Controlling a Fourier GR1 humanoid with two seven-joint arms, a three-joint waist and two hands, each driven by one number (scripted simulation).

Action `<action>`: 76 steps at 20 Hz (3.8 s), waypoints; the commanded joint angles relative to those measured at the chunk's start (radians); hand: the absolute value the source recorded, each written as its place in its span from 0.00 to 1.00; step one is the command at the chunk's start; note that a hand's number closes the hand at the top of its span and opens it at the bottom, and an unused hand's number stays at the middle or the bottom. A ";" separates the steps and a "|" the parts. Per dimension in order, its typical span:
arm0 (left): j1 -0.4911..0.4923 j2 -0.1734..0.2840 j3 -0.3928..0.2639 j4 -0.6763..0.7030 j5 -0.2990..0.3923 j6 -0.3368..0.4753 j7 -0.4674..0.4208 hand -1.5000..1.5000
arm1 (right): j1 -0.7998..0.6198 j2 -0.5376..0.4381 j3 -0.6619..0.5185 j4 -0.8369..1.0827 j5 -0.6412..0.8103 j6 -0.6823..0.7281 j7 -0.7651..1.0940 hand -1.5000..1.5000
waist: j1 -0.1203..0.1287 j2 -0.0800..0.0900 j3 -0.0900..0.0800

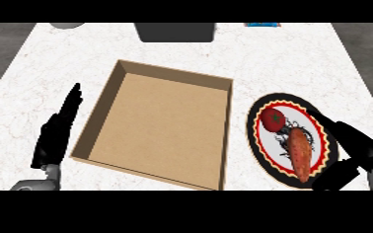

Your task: Pick the sweet potato from the plate and place it in the cardboard box

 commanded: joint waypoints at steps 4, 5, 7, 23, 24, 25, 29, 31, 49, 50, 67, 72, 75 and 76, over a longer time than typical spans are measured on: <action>0.051 0.009 0.043 -0.102 0.007 -0.054 0.054 0.50 | 0.025 0.092 -0.010 0.011 0.109 0.007 -0.032 0.00 | 0.004 -0.001 0.000; 0.038 -0.059 -0.010 -0.060 -0.068 0.011 0.016 0.50 | -0.006 0.084 -0.063 0.027 0.085 0.047 -0.023 0.00 | 0.002 0.000 0.000; 0.037 -0.041 0.007 -0.121 -0.042 -0.035 0.103 0.50 | 0.042 0.107 -0.051 -0.055 0.107 0.061 0.017 0.00 | 0.001 -0.001 0.000; 0.024 -0.043 0.128 0.016 -0.033 -0.119 -0.053 0.50 | 0.055 0.225 -0.112 0.062 0.273 0.034 -0.142 0.00 | 0.000 0.000 0.000; 0.010 -0.059 0.113 -0.027 -0.058 -0.103 0.010 0.50 | 0.005 0.219 -0.140 0.095 0.258 0.081 -0.143 0.00 | 0.001 0.000 0.000; 0.020 -0.109 0.053 -0.050 -0.101 -0.060 0.012 0.50 | 0.028 0.233 -0.107 0.158 0.302 0.020 -0.199 0.00 | 0.001 0.000 0.000; 0.024 -0.089 0.102 0.030 -0.092 -0.082 -0.070 0.50 | 0.025 0.236 -0.107 0.176 0.338 0.041 -0.222 0.00 | 0.001 0.000 0.000; 0.021 -0.070 0.115 -0.015 -0.078 -0.110 -0.024 0.50 | -0.015 0.250 -0.096 0.169 0.351 0.076 -0.159 0.00 | 0.002 0.000 0.000; -0.026 -0.085 0.103 -0.023 -0.095 -0.126 0.017 0.50 | -0.200 0.149 -0.015 0.256 0.573 -0.134 -0.531 1.00 | 0.038 0.009 0.001; -0.003 -0.107 0.078 -0.035 -0.094 -0.130 0.005 0.50 | -0.214 0.111 0.015 0.259 0.589 -0.144 -0.623 1.00 | 0.057 0.011 0.002; 0.017 -0.106 0.087 -0.055 -0.113 -0.113 0.016 0.50 | -0.657 0.226 -0.089 0.553 0.369 -0.156 -1.145 1.00 | 0.010 0.000 0.001; 0.016 -0.088 0.125 -0.023 -0.083 -0.131 0.016 0.50 | -0.667 0.260 -0.115 0.442 0.234 0.011 -1.147 1.00 | -0.004 -0.004 0.000; 0.043 -0.108 0.103 -0.080 -0.105 -0.110 0.019 0.50 | -0.714 0.289 -0.123 0.385 0.182 0.098 -1.065 1.00 | 0.000 -0.004 0.000; 0.018 -0.086 0.124 -0.052 -0.090 -0.128 0.007 0.50 | -0.757 0.318 -0.121 0.442 0.194 0.061 -1.084 1.00 | 0.007 -0.001 0.000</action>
